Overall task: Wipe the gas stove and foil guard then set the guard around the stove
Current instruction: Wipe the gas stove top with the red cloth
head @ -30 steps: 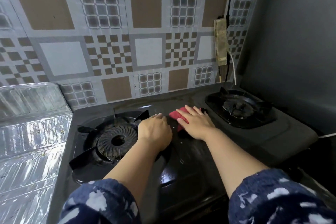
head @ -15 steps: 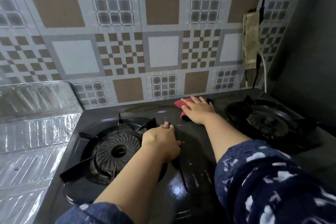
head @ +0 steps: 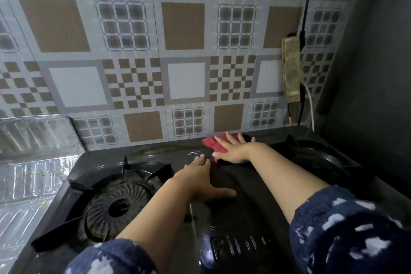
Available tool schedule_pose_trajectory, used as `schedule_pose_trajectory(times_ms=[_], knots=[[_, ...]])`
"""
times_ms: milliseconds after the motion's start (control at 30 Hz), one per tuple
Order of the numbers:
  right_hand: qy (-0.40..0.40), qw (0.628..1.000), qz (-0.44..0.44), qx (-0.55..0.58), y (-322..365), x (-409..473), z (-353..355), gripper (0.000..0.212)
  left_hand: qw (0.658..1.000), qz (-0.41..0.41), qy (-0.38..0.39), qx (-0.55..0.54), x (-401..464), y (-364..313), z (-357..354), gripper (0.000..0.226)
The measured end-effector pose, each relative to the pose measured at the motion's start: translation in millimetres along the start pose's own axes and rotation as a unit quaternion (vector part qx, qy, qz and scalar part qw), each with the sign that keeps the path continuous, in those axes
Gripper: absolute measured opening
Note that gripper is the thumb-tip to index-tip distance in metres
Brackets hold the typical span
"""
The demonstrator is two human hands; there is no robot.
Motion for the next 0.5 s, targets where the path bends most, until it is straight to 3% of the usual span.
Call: schedule_pose_trajectory(times_ms=[133,233,333,433,500], knots=[[0.043,0.993,-0.017,-0.112,-28.0,15.1,11.8,0.077,0.999,0.027,0.027,0.023,10.1,0.9,-11.0,0.134],[0.076,0.99,-0.002,-0.121,-43.6,21.3,19.1,0.082,0.999,0.03,0.027,0.018,11.5,2.3,-13.5,0.134],[0.074,0.992,0.051,-0.089,-48.3,22.0,27.2,0.087,0.999,0.04,0.03,0.009,11.9,3.5,-14.2,0.133],[0.071,0.991,0.103,0.04,-46.8,26.2,42.2,0.095,0.997,0.067,0.03,0.001,16.1,2.0,-13.3,0.133],[0.052,0.993,0.099,0.044,-48.8,34.9,47.9,0.093,0.998,0.065,0.013,0.013,25.2,-7.0,-8.0,0.131]])
Point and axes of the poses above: each hand's wrist, its own x-axis towards the middle knuckle, its own z-axis out of the back of the hand, y = z × x, the point moved 9 cm from there along x, towards the middle knuckle, and after that the axes turned 9 degrees about -z, right-handed, at the moved point
